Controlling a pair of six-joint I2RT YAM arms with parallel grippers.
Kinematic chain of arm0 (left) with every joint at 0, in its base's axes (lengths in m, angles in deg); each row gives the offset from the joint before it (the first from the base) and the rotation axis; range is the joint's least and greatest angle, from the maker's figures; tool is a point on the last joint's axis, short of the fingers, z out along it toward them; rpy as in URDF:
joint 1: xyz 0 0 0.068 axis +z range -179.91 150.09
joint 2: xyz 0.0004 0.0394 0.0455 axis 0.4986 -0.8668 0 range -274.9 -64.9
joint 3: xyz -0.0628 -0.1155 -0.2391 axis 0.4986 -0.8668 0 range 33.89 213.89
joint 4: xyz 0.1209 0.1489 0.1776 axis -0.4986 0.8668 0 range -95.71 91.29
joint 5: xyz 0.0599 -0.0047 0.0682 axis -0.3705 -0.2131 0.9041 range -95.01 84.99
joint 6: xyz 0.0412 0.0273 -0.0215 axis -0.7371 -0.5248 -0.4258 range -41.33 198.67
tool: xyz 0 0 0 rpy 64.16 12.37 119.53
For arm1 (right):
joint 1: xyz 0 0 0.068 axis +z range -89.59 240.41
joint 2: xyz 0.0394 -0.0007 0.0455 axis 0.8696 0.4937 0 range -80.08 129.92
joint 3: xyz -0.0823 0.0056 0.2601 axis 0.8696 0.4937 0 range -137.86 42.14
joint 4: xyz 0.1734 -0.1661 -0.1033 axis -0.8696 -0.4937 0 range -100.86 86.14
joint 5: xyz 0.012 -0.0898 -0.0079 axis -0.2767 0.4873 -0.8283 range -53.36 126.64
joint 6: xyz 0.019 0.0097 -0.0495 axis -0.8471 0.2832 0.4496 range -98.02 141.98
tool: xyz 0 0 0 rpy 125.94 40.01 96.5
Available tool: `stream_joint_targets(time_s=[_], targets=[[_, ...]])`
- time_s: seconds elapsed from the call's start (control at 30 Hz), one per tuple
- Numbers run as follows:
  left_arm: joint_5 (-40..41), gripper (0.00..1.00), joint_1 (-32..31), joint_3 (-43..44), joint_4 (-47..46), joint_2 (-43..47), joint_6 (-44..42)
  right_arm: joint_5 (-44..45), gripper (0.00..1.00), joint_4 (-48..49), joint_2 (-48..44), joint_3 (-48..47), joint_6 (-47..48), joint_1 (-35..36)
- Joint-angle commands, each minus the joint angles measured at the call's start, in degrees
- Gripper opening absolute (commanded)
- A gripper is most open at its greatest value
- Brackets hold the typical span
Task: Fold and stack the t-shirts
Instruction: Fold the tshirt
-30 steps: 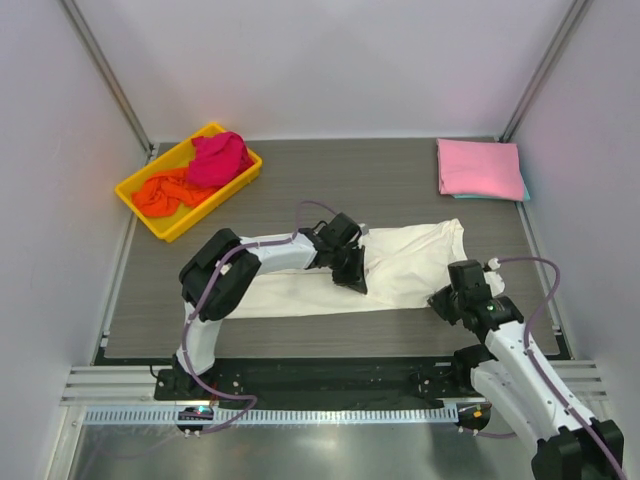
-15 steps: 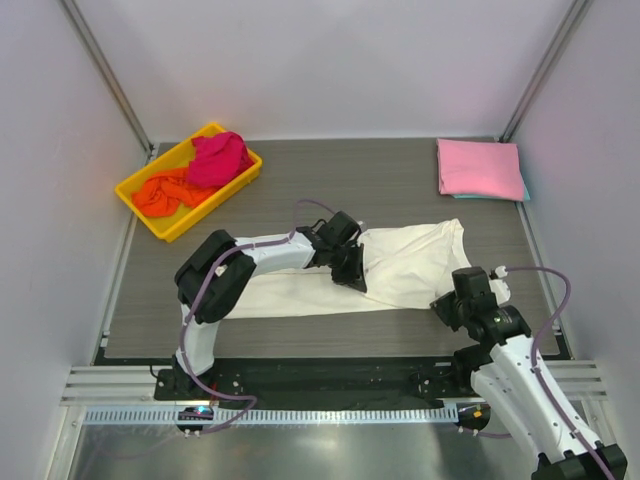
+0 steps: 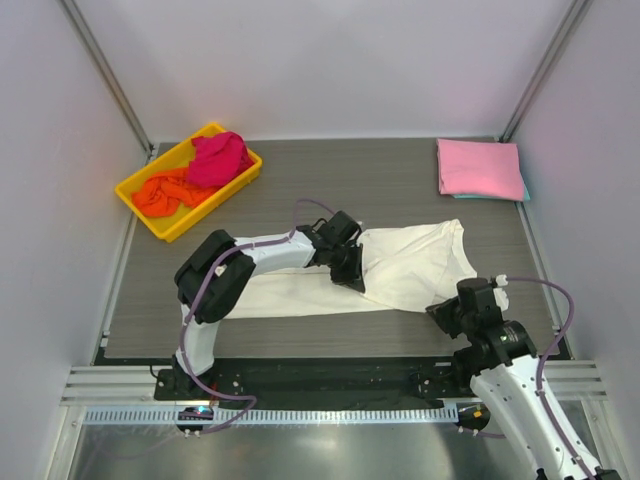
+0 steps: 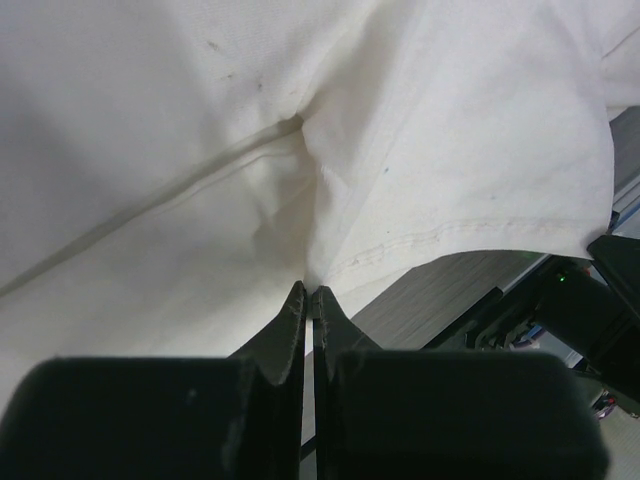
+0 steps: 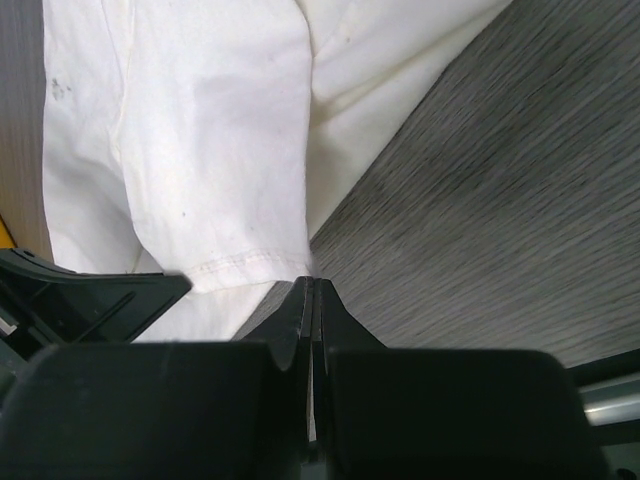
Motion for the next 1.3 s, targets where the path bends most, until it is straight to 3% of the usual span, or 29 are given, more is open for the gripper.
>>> stream_joint_targets(time_s=[0.0,0.4,0.8,1.03,1.27], targets=[[-0.62,0.00,-0.20,1.73,1.65,3.03,-0.01,-1.30,0.01,-1.42,-1.34,0.08,0.03,0.42],[0.08,0.00,-0.64,1.37,2.70,2.42,1.57,4.23,0.01,-0.19,1.72,-2.82,2.84,0.51],[-0.62,0.07,-0.73,4.36,4.29,-0.30,3.15,4.58,0.01,8.25,7.79,-6.42,6.97,0.42],[-0.18,0.16,0.84,6.29,4.37,-1.27,4.64,5.64,0.01,11.58,12.01,-8.01,8.73,0.33],[-1.15,0.11,2.96,8.05,4.02,-2.50,6.75,8.98,0.01,15.80,17.99,-10.73,11.10,0.33]])
